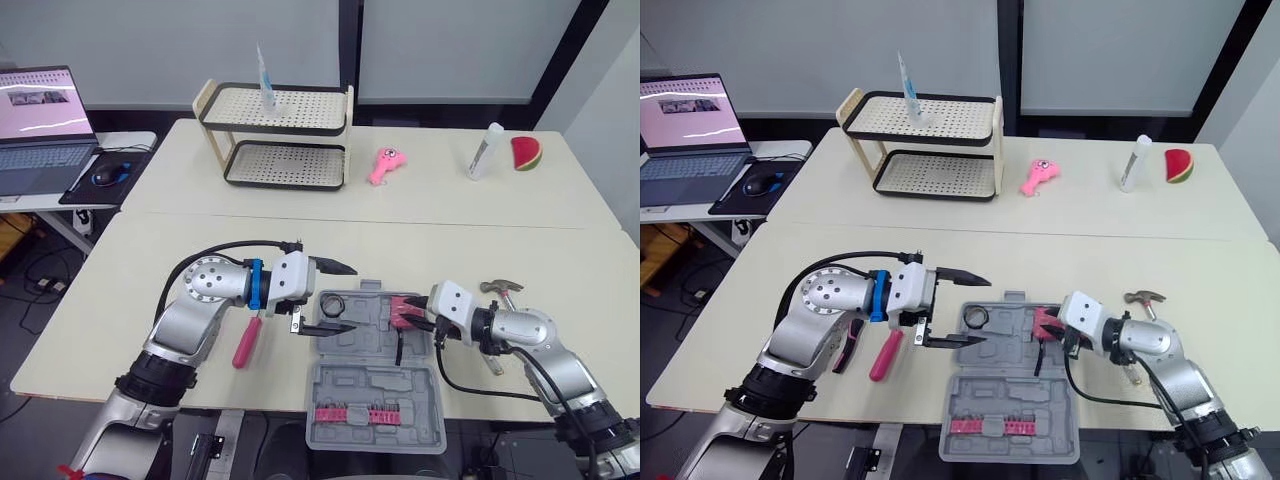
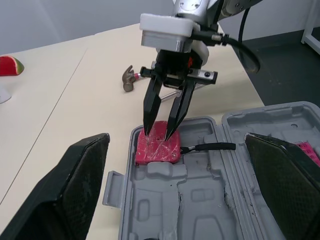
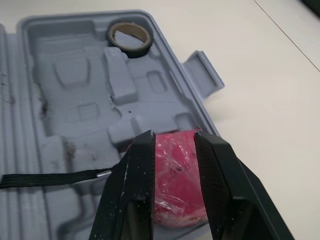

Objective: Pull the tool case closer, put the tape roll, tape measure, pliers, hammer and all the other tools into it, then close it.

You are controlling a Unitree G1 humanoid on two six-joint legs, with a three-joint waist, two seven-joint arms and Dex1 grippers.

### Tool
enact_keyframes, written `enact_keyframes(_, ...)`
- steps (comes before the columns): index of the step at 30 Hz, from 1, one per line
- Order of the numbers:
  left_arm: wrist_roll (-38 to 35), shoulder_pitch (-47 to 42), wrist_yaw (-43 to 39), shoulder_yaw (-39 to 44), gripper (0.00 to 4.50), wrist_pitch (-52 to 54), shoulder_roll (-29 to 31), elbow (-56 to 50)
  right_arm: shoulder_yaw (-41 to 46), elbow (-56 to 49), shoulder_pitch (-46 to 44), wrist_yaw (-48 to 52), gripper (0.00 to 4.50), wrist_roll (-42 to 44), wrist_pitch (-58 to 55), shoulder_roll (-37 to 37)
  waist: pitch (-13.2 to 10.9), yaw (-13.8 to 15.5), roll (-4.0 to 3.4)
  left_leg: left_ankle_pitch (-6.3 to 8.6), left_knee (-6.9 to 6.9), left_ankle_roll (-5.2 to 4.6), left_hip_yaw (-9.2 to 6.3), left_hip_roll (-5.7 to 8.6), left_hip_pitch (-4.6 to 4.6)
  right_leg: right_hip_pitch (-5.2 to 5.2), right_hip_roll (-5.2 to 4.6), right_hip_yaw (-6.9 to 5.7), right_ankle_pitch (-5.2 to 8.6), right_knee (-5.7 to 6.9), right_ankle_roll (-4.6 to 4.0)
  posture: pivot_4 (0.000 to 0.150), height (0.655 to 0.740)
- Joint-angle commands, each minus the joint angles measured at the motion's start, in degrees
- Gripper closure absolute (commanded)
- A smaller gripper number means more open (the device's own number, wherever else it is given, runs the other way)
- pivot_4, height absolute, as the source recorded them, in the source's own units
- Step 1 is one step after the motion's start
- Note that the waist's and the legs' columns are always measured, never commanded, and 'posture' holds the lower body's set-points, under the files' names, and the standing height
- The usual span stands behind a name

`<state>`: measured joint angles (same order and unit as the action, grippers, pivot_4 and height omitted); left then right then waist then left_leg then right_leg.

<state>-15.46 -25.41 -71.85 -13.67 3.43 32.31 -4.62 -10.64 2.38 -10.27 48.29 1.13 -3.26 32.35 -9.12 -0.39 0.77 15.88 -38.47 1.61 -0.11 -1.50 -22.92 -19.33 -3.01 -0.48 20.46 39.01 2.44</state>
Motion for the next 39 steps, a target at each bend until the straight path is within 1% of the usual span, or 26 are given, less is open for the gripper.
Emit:
enact_keyframes(1,-0.2,-0.7,0.2,-0.1,0.00,0.1,0.0,-1.8,0.8,7.0,-0.5,-1.8,3.33,-0.8,5.8,-0.9,0.0,0.0,-0.01,-0.01,0.00,0.02,0.03,0.00,0.02,0.00,0.00,0.01,0.00,0.00,0.00,0.150,0.7400)
enact_keyframes(4,-0.2,-0.7,0.2,0.0,0.00,0.2,0.3,-1.9,-0.1,12.0,-0.3,-0.7,3.33,-1.5,9.0,-0.5,0.0,0.0,0.00,-0.02,-0.01,0.03,0.06,0.01,0.02,0.02,-0.01,0.02,0.00,0.00,0.00,0.150,0.7400)
enact_keyframes(7,-0.4,-0.4,0.2,0.2,0.00,0.4,0.6,-2.4,-0.2,14.7,0.1,0.5,3.33,-0.3,9.5,-1.2,0.0,0.0,0.01,-0.01,-0.01,0.02,0.04,0.00,0.06,0.07,-0.01,0.01,0.00,0.00,0.00,0.150,0.7400)
enact_keyframes(14,-0.4,-0.2,0.2,0.3,0.00,0.8,1.0,-2.8,-0.4,16.5,-0.7,0.8,3.33,0.7,8.6,-2.3,0.1,0.0,0.07,-0.01,-0.01,0.02,0.04,-0.02,0.12,0.13,-0.01,0.02,0.00,-0.01,0.00,0.150,0.7400)
enact_keyframes(17,-0.5,0.2,0.4,1.0,0.00,0.6,1.3,-3.1,0.2,14.7,-0.7,1.6,3.33,2.2,8.6,-2.2,0.1,-0.1,0.07,0.00,-0.01,0.01,0.04,-0.03,0.13,0.14,0.00,0.03,0.00,0.00,0.00,0.150,0.7400)
enact_keyframes(21,-3.8,2.1,1.0,5.8,0.00,4.4,4.4,-2.9,3.7,5.1,-0.2,4.4,3.33,8.2,6.9,-0.5,0.0,-0.1,0.04,0.00,0.00,0.01,0.04,-0.04,0.09,0.09,-0.01,0.05,0.00,0.00,0.00,0.150,0.7400)
enact_keyframes(23,-5.4,3.1,1.4,9.2,0.00,6.4,6.6,-2.1,5.7,-1.1,0.3,5.9,2.81,11.0,3.6,1.9,0.0,-0.1,0.00,0.00,0.01,0.00,0.05,-0.04,0.03,0.01,-0.02,0.05,0.00,0.00,0.00,0.150,0.7400)
enact_keyframes(26,-8.4,5.3,1.3,15.9,0.00,10.7,11.6,-0.1,10.9,-10.0,0.5,8.2,2.43,17.2,-4.0,7.4,-0.1,-0.1,-0.09,0.01,0.02,-0.02,0.05,-0.03,0.02,-0.01,-0.03,0.05,0.00,0.02,0.00,0.150,0.7400)
enact_keyframes(29,-10.2,8.1,0.6,22.1,0.00,13.7,16.9,3.5,17.1,-14.0,1.9,11.0,1.93,22.6,-10.3,13.9,-0.1,-0.1,-0.09,0.02,0.08,-0.03,-0.02,-0.07,0.03,-0.01,-0.05,-0.01,0.00,-0.01,0.00,0.150,0.7400)
enact_keyframes(31,-9.7,10.8,-0.5,26.8,0.00,13.1,21.5,9.4,22.4,-12.5,4.9,15.2,1.62,23.8,-11.3,19.9,-0.1,0.0,-0.07,0.02,0.19,-0.04,-0.01,-0.04,0.05,-0.01,-0.06,-0.02,0.00,-0.06,0.00,0.150,0.7400)
enact_keyframes(32,-9.4,11.8,-0.7,28.6,0.00,12.5,23.1,11.8,24.5,-11.6,5.9,16.1,1.47,24.3,-11.8,21.8,-0.1,0.1,-0.06,0.02,0.27,-0.04,0.00,-0.02,0.08,0.00,-0.06,-0.03,0.00,-0.08,0.00,0.150,0.7400)
enact_keyframes(34,-9.0,13.5,-0.2,31.9,0.00,11.7,25.4,16.2,28.7,-8.9,7.7,17.1,1.11,24.4,-11.6,24.4,-0.1,0.1,-0.05,0.03,0.30,-0.05,0.03,-0.01,0.08,-0.03,-0.06,-0.03,0.00,-0.08,0.00,0.150,0.7400)
enact_keyframes(37,-7.9,15.6,0.0,36.3,0.00,9.1,28.6,24.9,33.5,-2.5,10.1,18.4,0.20,22.4,-8.5,27.0,-0.1,0.1,-0.05,0.03,0.30,-0.05,0.06,-0.01,0.08,-0.03,-0.09,-0.01,0.00,-0.07,0.00,0.150,0.7400)
enact_keyframes(38,-7.6,15.9,-0.2,36.7,0.00,8.1,29.2,27.1,34.2,-1.1,10.4,18.6,0.03,22.0,-7.7,27.2,-0.1,0.0,-0.05,0.03,0.31,-0.06,0.08,-0.01,0.10,-0.04,-0.08,-0.01,0.00,-0.07,0.00,0.150,0.7400)
enact_keyframes(39,-6.7,16.1,0.0,37.1,0.00,6.5,29.9,30.9,35.1,2.2,10.8,18.6,0.03,21.2,-6.3,27.5,-0.1,0.0,-0.05,0.03,0.33,-0.06,0.11,-0.01,0.12,-0.06,-0.08,0.01,0.00,-0.06,0.00,0.150,0.7400)
